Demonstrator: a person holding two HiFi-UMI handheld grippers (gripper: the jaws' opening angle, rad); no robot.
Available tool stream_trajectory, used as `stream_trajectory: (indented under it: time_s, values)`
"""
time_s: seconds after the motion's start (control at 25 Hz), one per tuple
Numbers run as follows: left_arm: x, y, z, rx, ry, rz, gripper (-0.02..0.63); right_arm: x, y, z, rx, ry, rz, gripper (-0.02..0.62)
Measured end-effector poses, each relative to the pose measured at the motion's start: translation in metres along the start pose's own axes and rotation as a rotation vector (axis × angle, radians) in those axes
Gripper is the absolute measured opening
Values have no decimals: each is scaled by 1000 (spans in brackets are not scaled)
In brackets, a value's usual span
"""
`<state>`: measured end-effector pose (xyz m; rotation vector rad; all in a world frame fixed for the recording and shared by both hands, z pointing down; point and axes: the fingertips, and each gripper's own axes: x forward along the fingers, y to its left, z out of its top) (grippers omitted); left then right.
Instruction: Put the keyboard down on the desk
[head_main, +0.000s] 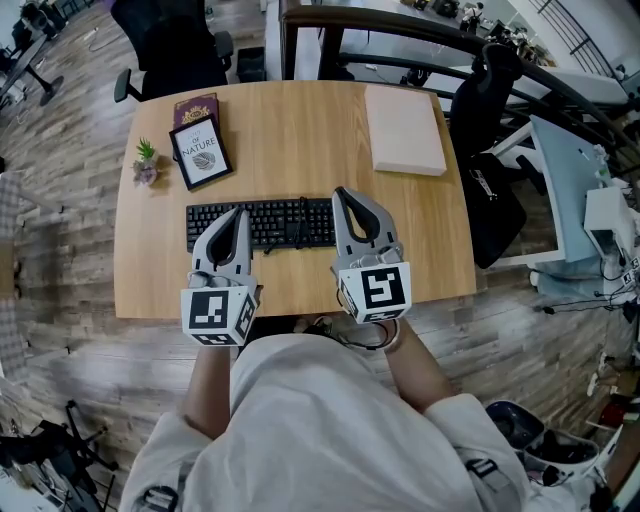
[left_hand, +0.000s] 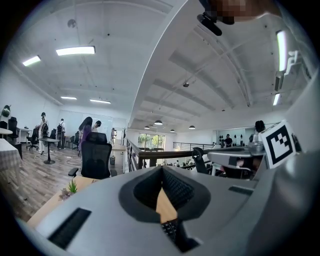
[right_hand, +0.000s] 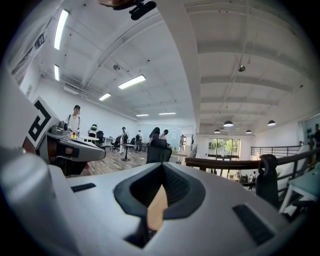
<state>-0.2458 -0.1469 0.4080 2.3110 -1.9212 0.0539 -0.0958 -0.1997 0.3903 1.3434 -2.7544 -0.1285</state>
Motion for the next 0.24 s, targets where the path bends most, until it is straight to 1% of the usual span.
stream_trajectory:
  time_s: [0.24]
  values:
    - [0,7,-3,-5,4,12,11,2,4,-4,0,8,7,3]
